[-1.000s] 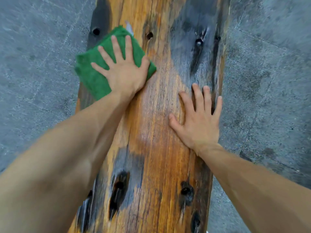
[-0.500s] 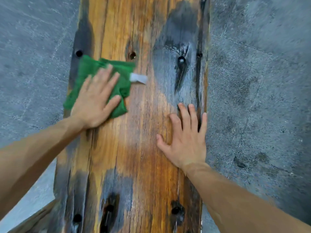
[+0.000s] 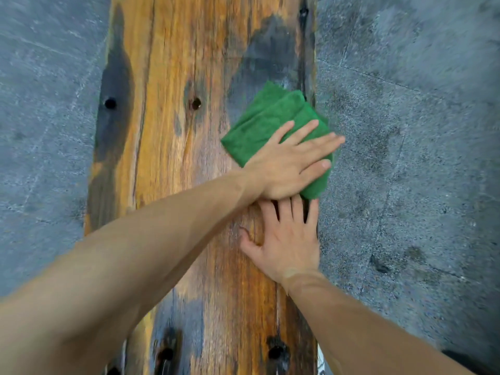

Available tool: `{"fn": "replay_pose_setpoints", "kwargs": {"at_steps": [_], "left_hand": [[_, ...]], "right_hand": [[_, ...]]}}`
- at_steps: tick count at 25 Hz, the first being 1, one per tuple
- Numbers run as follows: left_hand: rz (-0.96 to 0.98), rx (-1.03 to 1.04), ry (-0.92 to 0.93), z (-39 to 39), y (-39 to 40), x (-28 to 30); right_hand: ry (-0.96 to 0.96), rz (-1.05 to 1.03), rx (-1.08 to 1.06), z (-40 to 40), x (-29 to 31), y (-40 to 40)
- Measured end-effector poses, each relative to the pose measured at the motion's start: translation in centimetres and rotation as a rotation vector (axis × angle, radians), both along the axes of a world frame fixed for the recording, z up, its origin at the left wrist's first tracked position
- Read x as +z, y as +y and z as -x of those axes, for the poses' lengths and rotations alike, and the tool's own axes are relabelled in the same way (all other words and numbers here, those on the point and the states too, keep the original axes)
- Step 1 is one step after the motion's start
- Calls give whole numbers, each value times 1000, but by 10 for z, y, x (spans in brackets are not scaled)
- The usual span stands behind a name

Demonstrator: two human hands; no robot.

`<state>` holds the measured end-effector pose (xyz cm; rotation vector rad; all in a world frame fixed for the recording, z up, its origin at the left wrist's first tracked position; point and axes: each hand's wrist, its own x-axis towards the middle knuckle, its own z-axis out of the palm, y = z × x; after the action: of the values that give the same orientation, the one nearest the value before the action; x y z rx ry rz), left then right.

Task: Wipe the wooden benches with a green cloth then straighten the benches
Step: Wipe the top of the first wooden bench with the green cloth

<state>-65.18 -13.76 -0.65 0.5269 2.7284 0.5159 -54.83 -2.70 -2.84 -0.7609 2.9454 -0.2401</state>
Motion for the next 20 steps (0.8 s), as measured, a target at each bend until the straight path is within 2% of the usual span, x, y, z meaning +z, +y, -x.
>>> {"fn": "replay_pose_setpoints", "kwargs": {"at_steps": [2, 3, 7, 10, 12, 16, 20], "left_hand": [[-165, -16, 18, -29, -30, 2], [-165, 33, 44, -38, -50, 0], [260, 283, 87, -4, -82, -16], [307, 463, 69, 44, -50, -18], [306, 439, 94, 34, -40, -18], [208, 240, 80, -38, -37, -14], [264, 433, 83, 26, -34, -14]], "right_hand": [[4, -3, 7, -1, 1, 1], [3, 4, 16, 0, 1, 0], [-28, 20, 28, 1, 2, 0], [-69, -24, 34, 2, 3, 1], [-69, -29, 30, 2, 3, 1], [-48, -23, 30, 2, 4, 0], [-59, -8, 33, 2, 3, -2]]}}
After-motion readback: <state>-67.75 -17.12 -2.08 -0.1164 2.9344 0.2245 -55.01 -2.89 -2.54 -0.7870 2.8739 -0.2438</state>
